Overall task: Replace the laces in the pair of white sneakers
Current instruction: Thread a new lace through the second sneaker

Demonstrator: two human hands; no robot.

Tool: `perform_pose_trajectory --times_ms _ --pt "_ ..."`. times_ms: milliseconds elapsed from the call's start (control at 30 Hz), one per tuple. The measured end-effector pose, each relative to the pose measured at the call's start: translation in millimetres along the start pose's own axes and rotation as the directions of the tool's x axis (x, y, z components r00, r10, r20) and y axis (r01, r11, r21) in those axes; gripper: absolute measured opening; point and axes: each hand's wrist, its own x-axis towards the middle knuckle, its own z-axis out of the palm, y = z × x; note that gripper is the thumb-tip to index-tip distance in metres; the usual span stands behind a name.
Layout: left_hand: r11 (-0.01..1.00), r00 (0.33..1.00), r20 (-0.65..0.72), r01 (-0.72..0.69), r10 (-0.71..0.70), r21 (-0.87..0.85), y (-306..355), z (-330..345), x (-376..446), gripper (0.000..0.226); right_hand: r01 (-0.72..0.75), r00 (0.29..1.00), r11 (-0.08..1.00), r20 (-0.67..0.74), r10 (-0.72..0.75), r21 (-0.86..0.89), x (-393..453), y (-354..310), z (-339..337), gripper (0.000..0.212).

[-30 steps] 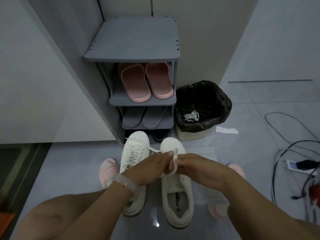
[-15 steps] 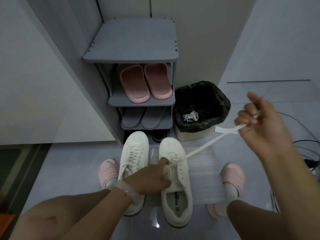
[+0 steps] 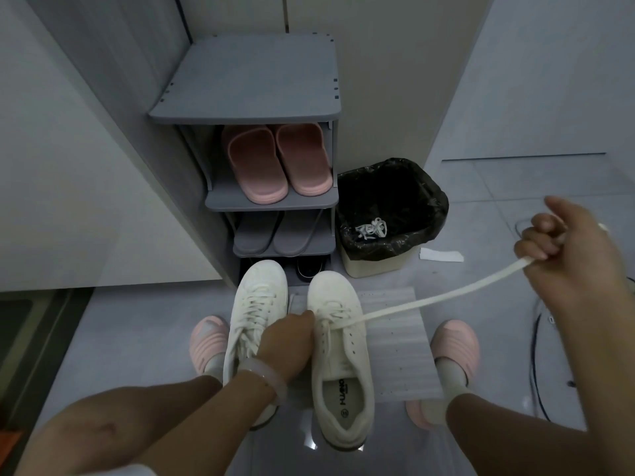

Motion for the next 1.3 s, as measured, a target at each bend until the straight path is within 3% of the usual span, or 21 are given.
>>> perform_pose_trajectory --times_ms 67,133,233,300,400,533,600,667,700,767,833,900,967,1033,1133,1200,1300 --pt "0.998 0.999 -0.034 -0.001 -0.001 -0.057 4.1 -6.8 0.5 0.021 -0.015 1.0 0.999 0.004 0.016 -0.033 -1.1 6.1 4.4 0.009" --pt "0.962 0.997 -0.068 0.021 -0.041 -0.273 11.6 -26.4 0.5 0.022 -0.031 0.999 0.998 0.007 0.031 -0.052 -1.6 9.7 7.1 0.009" --pt "0.727 0.99 0.128 0.136 -0.067 -0.673 15.4 -72.3 -6.4 0.033 -0.039 0.999 0.995 0.029 0.042 -0.093 -2.7 13.2 11.4 0.011" --pt "0.628 0.965 0.257 0.168 0.052 -0.759 8.5 -100.5 -19.2 0.041 -0.034 0.999 0.991 0.035 0.039 -0.128 -4.4 15.3 12.9 0.011" --pt "0.609 0.958 0.265 0.147 0.107 -0.779 -16.7 -130.0 -32.1 0.039 -0.058 0.995 0.956 0.064 0.08 -0.289 -8.8 19.7 15.0 0.026" --pt "0.716 0.932 0.36 0.221 0.046 -0.663 -38.4 -125.2 -33.2 0.023 -0.031 0.948 0.712 0.206 0.244 -0.702 -18.3 40.1 26.7 0.06" --pt "0.899 0.918 0.396 0.149 0.029 -0.411 -36.5 -108.5 -29.2 0.016 0.114 0.9 0.511 0.306 0.31 -0.852 -26.7 54.5 32.7 0.058" --pt "0.994 0.967 0.249 -0.023 0.049 -0.105 -32.5 -90.6 -22.3 0.021 0.275 0.834 0.322 0.391 0.389 -0.906 -35.7 68.9 35.5 0.049" --pt "0.997 0.988 0.151 -0.025 0.035 -0.069 -28.0 -86.9 -20.5 0.025 0.331 0.802 0.256 0.414 0.431 -0.908 -40.1 75.6 36.4 0.045" --pt "0.978 0.997 -0.059 -0.062 0.051 -0.198 -16.9 -81.4 -16.5 0.025 0.418 0.742 0.164 0.44 0.506 -0.893 -49.6 89.0 38.9 0.04" --pt "0.88 0.993 -0.104 -0.103 0.061 -0.463 0.8 -76.1 -14.7 0.025 0.513 0.674 0.111 0.479 0.563 -0.851 -59.8 101.0 42.7 0.04" --pt "0.683 0.993 0.085 0.006 0.082 -0.731 22.1 -69.7 -16.6 0.038 0.587 0.604 0.104 0.52 0.604 -0.803 -67.4 110.2 43.2 0.041" --pt "0.56 0.978 0.172 0.077 0.118 -0.825 35.5 -61.0 -17.7 0.037 0.642 0.549 0.095 0.542 0.637 -0.761 -71.6 116.4 41.7 0.04" --pt "0.475 0.985 0.132 0.062 0.115 -0.878 41.7 -55.3 -16.8 0.023 0.667 0.502 0.118 0.56 0.659 -0.736 -74.6 119.8 39.9 0.029" --pt "0.4 0.999 0.004 -0.014 0.045 -0.916 41.3 -53.7 -12.9 0.024 0.682 0.455 0.163 0.588 0.668 -0.713 -72.6 118.9 37.8 0.017" --pt "0.403 0.991 -0.112 -0.073 -0.075 -0.912 36.3 -56.7 -9.0 0.026 0.633 0.5 0.195 0.589 0.635 -0.749 -66.2 114.0 37.9 0.016" --pt "0.5 0.977 -0.188 -0.113 -0.101 -0.859 31.7 -60.5 -6.4 0.021 0.248 0.704 0.532 0.528 0.475 -0.81 -61.0 104.0 41.7 0.022"
